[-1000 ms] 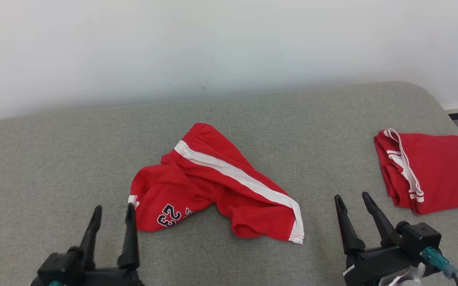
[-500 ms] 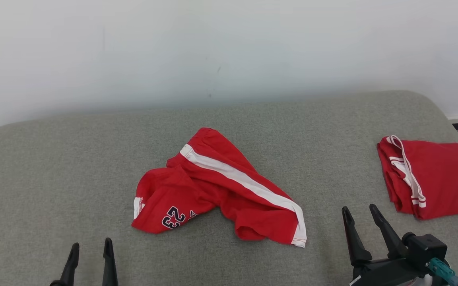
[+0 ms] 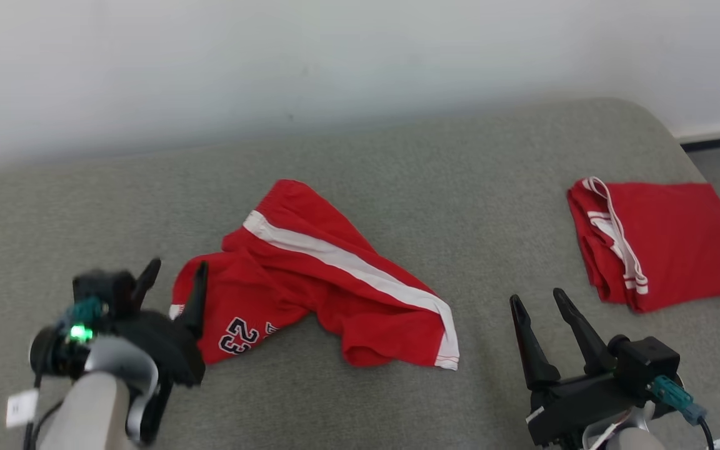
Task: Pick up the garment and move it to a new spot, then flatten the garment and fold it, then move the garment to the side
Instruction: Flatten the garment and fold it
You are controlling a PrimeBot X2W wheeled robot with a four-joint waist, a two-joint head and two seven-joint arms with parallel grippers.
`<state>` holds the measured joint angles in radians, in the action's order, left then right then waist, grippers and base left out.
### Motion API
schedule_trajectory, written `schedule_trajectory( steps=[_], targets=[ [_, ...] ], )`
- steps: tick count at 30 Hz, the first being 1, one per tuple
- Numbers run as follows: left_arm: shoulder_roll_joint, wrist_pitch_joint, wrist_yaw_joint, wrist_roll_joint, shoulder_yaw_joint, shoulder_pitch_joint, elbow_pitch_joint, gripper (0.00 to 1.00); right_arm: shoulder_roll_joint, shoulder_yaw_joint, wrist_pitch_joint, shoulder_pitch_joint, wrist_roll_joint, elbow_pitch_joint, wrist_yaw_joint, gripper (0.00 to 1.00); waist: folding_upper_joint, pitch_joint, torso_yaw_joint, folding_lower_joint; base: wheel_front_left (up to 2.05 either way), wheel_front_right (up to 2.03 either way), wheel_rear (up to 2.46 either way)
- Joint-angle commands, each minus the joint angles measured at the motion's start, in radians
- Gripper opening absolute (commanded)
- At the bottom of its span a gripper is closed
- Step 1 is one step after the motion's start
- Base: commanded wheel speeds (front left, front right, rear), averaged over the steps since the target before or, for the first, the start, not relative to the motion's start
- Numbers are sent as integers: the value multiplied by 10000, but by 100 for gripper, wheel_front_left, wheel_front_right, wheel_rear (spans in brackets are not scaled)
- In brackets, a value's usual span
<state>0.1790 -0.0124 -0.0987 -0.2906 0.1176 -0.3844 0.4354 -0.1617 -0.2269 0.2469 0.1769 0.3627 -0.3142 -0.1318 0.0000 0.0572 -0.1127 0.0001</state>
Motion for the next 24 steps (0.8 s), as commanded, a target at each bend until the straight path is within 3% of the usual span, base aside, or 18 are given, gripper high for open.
schedule_trajectory(
  steps=[1, 14, 24],
  targets=[
    [78, 218, -68, -92, 71, -630, 295, 100, 23, -69, 44, 161, -10, -1, 25, 100, 0, 655, -644, -1, 0, 0, 0],
    [570, 1353, -274, -236, 754, -3051, 2359, 100, 120, -634, 164, 887, 209, -154, 25, 100, 0, 1632, -1708, -1, 0, 0, 0],
    [658, 1815, -302, -461, 1270, -3673, 2948, 100, 198, -530, 184, 942, 163, -205, 24, 100, 0, 1684, -1739, -1, 0, 0, 0]
  ],
)
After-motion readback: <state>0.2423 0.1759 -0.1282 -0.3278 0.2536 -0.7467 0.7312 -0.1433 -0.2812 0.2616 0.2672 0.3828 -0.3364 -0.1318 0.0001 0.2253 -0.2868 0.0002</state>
